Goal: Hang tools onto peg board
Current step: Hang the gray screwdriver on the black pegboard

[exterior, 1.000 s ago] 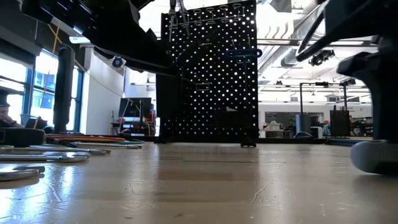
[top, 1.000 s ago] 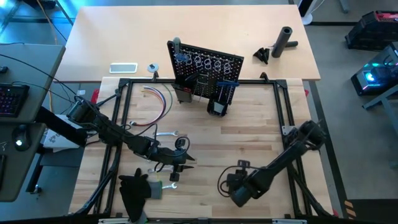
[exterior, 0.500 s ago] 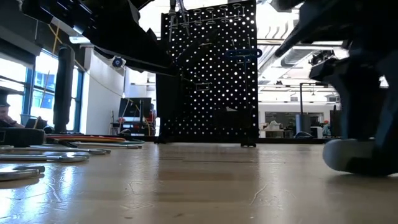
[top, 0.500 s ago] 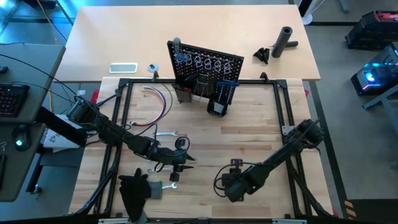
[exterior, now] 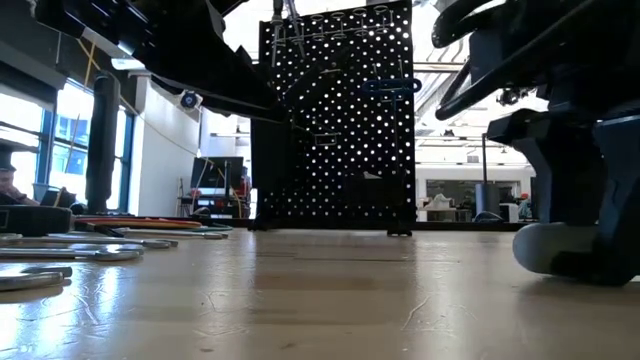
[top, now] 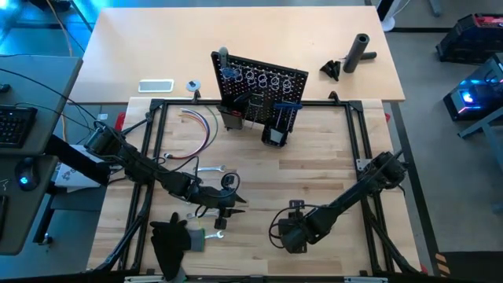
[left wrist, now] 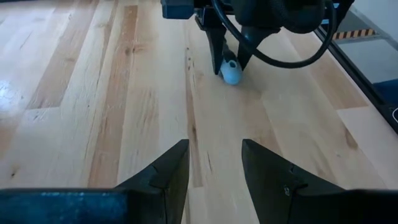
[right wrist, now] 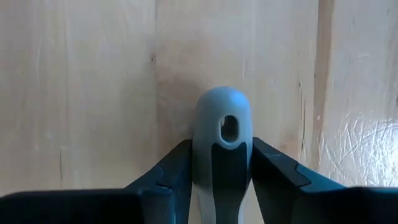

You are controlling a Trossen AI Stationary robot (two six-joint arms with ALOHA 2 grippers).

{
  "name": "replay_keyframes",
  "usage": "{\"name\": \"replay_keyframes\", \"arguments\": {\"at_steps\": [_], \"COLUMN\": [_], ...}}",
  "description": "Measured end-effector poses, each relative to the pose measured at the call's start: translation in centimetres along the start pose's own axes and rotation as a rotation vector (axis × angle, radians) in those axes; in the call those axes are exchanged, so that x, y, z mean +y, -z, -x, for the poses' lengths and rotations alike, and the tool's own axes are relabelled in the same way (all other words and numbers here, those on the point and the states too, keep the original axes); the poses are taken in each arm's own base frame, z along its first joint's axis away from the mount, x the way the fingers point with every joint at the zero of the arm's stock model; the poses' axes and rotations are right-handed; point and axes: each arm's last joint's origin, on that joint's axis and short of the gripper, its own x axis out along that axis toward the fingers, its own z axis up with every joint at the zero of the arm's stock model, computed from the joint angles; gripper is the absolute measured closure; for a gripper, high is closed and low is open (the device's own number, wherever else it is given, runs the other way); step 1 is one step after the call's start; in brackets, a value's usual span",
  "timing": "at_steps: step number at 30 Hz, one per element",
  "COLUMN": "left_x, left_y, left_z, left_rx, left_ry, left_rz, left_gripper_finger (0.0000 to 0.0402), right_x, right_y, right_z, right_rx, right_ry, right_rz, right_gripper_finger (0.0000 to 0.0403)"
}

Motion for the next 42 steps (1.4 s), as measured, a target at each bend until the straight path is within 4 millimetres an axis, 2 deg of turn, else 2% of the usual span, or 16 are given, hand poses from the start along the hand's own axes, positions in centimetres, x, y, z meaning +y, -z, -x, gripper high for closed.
{"name": "replay_keyframes", "arguments": {"at_steps": [5,10,12,17,22,26,31,36,42], "left_x": [0.1,0.1,0.0,-0.2,0.0,0.1,0.4,0.7,0.7], "left_y": [0.0,-0.3,-0.4,-0.4,-0.4,-0.5,-0.6,-0.7,-0.7], "left_z": [0.0,0.0,0.0,0.0,0.0,0.0,0.0,-0.1,-0.1], "left_rx": [-0.002,-0.028,-0.038,-0.044,-0.052,-0.056,-0.062,-0.069,-0.072], "left_ry": [-0.003,-0.005,-0.002,-0.014,-0.053,-0.083,-0.102,-0.114,-0.113], "left_rz": [0.002,0.025,0.029,0.033,0.021,-0.005,-0.017,-0.009,-0.008], "left_gripper_finger": [0.0261,0.0261,0.0261,0.0261,0.0261,0.0261,0.0261,0.0261,0.0261], "right_x": [-1.5,-4.9,-6.9,-12.4,-17.7,-20.8,-23.9,-26.0,-28.0], "right_y": [-1.5,-4.2,-5.3,-6.7,-6.0,-5.0,-4.5,-4.4,-3.8], "right_z": [1.5,5.7,8.2,16.9,25.5,30.1,32.6,33.2,34.8], "right_rx": [-0.071,-0.231,-0.315,-0.611,-0.966,-1.224,-1.439,-1.497,-1.556], "right_ry": [0.091,0.216,0.273,0.423,0.51,0.543,0.572,0.607,0.602], "right_rz": [0.022,0.026,0.016,-0.054,-0.097,-0.086,-0.066,-0.075,-0.11], "right_gripper_finger": [0.0279,0.0279,0.0279,0.028,0.028,0.028,0.028,0.028,0.028]}}
